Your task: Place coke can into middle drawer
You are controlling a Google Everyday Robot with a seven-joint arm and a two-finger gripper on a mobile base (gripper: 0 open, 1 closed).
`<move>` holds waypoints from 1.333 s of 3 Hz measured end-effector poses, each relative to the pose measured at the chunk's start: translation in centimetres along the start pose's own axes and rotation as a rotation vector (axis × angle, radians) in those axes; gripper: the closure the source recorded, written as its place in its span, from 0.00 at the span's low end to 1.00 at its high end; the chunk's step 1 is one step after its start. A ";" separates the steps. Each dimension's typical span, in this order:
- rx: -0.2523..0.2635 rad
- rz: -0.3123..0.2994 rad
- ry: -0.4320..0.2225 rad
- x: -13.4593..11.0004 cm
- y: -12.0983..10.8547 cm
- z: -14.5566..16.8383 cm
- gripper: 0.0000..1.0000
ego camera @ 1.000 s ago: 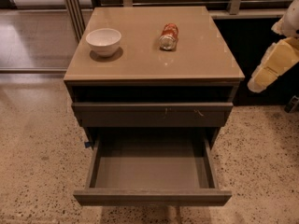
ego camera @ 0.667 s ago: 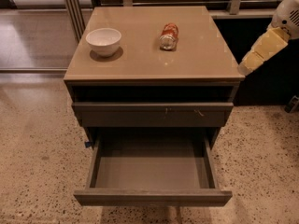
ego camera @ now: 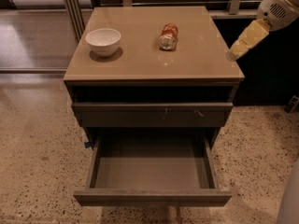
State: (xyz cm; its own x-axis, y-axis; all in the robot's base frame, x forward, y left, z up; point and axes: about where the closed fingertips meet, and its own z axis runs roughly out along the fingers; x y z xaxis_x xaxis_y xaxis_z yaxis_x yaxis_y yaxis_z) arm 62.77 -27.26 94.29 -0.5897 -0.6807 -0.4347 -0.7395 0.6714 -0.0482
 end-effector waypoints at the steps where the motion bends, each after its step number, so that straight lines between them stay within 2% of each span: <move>1: -0.031 0.041 -0.033 0.5 -0.1 1.1 0.00; 2: -0.090 0.048 -0.120 -2.2 -0.4 3.9 0.00; 3: -0.118 0.022 -0.210 -6.6 -0.6 5.4 0.00; 4: -0.124 0.009 -0.305 -14.3 -1.0 7.1 0.00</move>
Offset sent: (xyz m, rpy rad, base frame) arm 0.0673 0.0469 -0.0278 0.2909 -0.0371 0.0315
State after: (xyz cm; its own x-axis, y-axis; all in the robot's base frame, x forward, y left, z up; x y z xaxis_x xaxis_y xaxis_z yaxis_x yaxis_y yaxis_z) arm 74.28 -16.10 94.19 -0.4860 -0.5431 -0.6847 -0.7794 0.6237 0.0585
